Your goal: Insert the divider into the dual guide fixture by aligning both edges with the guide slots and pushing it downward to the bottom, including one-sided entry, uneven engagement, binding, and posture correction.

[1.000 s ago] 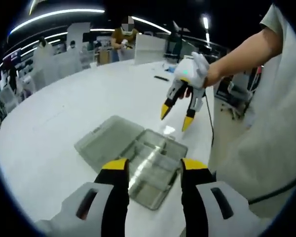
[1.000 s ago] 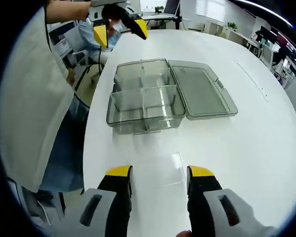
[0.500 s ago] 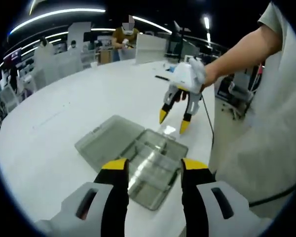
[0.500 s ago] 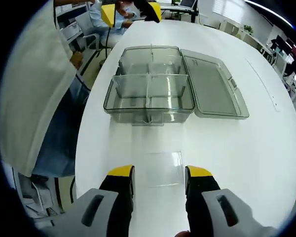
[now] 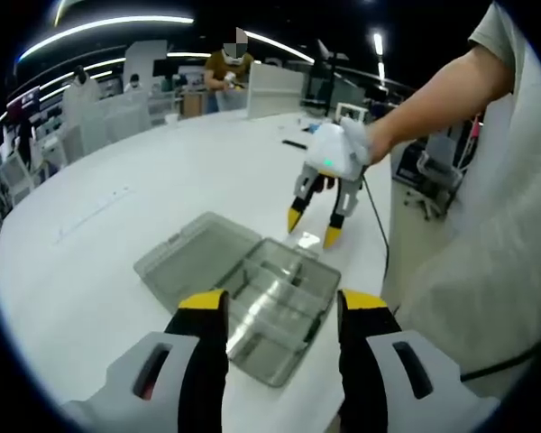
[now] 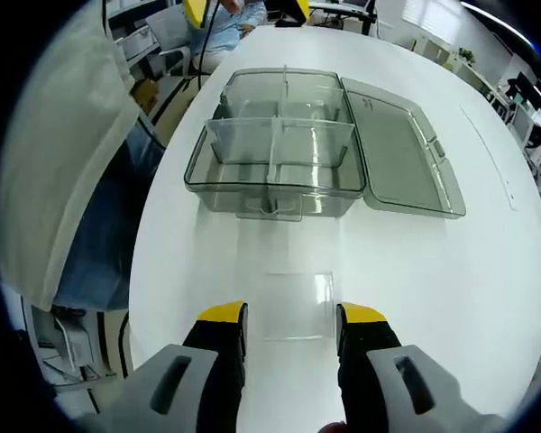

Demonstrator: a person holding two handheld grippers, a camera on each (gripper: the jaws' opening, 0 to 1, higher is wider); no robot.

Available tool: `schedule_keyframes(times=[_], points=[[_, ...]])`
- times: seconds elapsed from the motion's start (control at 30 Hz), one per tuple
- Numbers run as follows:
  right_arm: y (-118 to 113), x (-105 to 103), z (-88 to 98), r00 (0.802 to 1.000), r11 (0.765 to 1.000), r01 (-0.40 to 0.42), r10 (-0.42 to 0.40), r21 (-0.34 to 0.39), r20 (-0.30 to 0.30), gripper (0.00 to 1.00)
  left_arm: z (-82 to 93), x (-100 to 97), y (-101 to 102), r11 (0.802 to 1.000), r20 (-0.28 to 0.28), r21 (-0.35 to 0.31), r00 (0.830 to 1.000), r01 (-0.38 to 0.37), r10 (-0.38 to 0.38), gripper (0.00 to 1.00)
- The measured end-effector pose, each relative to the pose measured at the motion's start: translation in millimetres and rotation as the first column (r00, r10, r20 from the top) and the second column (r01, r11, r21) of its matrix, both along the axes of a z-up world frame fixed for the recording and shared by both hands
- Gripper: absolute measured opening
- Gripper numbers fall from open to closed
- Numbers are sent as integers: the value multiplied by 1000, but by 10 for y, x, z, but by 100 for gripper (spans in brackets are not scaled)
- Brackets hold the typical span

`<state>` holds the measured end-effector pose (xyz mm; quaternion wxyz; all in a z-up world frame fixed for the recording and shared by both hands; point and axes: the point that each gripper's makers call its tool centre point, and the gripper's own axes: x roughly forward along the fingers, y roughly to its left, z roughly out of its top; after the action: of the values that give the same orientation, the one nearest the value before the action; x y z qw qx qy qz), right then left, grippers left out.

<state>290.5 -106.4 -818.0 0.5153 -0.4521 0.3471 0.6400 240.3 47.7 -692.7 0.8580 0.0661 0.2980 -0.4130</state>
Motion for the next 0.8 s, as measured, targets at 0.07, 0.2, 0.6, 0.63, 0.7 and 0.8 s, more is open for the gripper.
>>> schedule_keyframes(times=[0.07, 0.2, 0.6, 0.63, 0.7, 0.8], points=[[-3, 4, -9, 1000, 1000, -4, 4, -5, 4, 35, -6, -5, -3, 1000, 0, 1, 1000, 0, 0, 48], [3, 7, -19, 1000, 1000, -11, 11, -10, 8, 34, -25, -23, -13, 1000, -6, 4, 1000, 3, -3, 52], [6, 22, -28, 1000, 1000, -17, 16, -20, -9, 32, -64, -34, -4, 1000, -16, 8, 1000, 0, 0, 59], [8, 26, -30, 1000, 1000, -17, 17, -22, -10, 32, -66, -37, -5, 1000, -17, 8, 1000, 1, -1, 60], [8, 31, -23, 1000, 999, -27, 27, -30, -7, 30, -70, -45, -14, 1000, -18, 11, 1000, 6, -6, 62], [10, 36, -23, 999, 999, -34, 34, -40, -3, 29, -72, -48, -17, 1000, -17, 12, 1000, 8, -7, 63]])
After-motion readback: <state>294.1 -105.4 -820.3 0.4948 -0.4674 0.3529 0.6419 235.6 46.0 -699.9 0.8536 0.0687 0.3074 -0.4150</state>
